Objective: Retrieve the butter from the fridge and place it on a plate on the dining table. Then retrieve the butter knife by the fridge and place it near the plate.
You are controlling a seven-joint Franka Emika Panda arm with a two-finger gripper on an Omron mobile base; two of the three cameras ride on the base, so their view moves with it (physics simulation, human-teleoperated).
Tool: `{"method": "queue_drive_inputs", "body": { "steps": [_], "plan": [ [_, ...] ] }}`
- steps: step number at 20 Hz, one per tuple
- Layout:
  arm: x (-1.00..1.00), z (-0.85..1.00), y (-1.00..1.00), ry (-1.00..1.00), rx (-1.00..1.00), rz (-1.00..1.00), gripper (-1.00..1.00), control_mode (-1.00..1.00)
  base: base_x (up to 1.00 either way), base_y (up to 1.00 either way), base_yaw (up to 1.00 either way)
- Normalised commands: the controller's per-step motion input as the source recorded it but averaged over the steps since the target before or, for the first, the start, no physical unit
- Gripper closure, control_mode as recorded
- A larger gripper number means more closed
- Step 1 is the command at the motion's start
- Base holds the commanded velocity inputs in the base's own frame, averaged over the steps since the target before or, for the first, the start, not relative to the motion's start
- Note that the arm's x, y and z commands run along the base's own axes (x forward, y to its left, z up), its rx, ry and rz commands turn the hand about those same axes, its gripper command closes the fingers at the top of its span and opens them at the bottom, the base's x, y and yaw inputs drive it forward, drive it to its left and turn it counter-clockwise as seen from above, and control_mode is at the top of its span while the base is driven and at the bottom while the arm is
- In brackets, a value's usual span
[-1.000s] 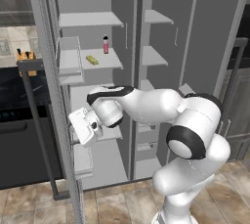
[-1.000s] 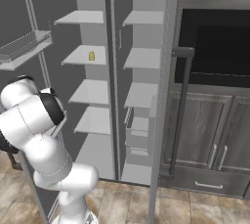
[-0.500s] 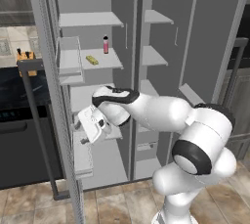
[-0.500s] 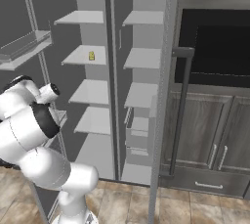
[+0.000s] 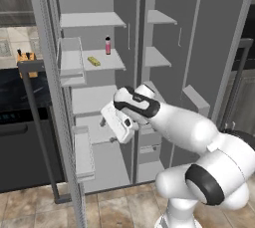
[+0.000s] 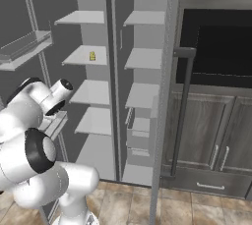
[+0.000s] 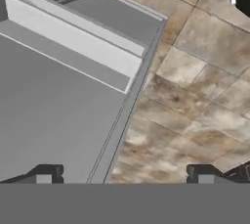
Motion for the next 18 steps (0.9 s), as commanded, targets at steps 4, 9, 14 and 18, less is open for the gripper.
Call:
{"method": "queue_drive_inputs", "body": {
  "steps": [4,9,14,18],
  "plan": [
    [0.03,0.0,-0.87,-0.36,-0.26,0.24,-1.0,-1.0,0.0,0.0,0.0],
    [-0.01,0.18,-0.82,-0.23,-0.28,0.35,-1.0,-1.0,0.0,0.0,0.0],
    [0.0,0.09,-0.94,-0.25,-0.32,0.46,-1.0,-1.0,0.0,0.0,0.0],
    [0.0,0.0,-0.79,-0.23,-0.4,0.45,-1.0,-1.0,0.0,0.0,0.0]
  ]
}}
